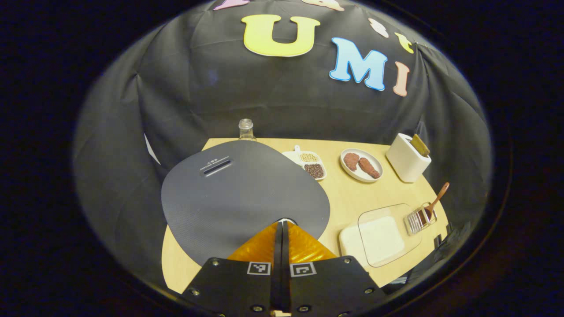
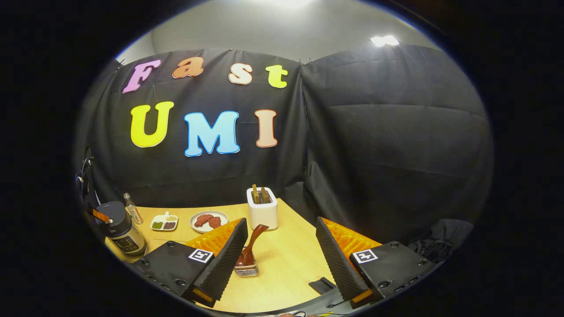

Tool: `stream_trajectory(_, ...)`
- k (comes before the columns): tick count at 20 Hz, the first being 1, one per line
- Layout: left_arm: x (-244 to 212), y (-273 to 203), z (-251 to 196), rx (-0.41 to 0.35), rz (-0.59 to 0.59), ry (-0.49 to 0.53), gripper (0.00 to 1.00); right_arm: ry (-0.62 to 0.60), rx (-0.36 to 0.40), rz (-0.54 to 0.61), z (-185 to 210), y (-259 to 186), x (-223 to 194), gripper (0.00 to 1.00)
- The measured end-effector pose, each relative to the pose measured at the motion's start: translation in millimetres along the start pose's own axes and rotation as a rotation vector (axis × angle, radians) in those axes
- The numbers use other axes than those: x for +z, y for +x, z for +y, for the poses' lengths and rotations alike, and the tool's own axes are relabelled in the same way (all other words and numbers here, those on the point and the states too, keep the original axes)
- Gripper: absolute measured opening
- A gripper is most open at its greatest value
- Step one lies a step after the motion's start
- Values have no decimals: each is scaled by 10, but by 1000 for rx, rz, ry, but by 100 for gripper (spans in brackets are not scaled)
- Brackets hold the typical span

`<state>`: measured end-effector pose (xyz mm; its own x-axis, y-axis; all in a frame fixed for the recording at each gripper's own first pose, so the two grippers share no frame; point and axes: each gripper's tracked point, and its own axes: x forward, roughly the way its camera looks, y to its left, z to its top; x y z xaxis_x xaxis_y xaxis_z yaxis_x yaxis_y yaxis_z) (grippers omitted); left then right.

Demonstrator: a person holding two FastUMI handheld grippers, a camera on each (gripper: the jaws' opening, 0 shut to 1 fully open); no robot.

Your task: Close the left gripper, press the button to open the rice cooker; take a wooden spoon from the chopstick holder with the right hand, scoop a spoonful of rice and pour it into the rice cooker, then put the wooden spoon back into the chopstick holder.

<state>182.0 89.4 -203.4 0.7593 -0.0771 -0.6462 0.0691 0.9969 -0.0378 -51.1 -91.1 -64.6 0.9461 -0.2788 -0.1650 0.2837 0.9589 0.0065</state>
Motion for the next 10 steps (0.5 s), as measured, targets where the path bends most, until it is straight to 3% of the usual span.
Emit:
stream_trajectory(3, 24, -53, -4, 34, -15, 35, 2, 17, -13, -18, -82, -15, 57, 97)
stream_trajectory(5, 107, -229, 14, 96, -53, 121, 2, 35, -21, -13, -137, -5, 49, 97)
stream_trajectory(8, 634, -735, 52, 220, -231, 249, 2, 52, -16, -9, -152, 9, 33, 97)
stream_trajectory(10, 950, -1140, 24, 258, -335, 276, 2, 48, -10, -5, -159, 39, 6, 97)
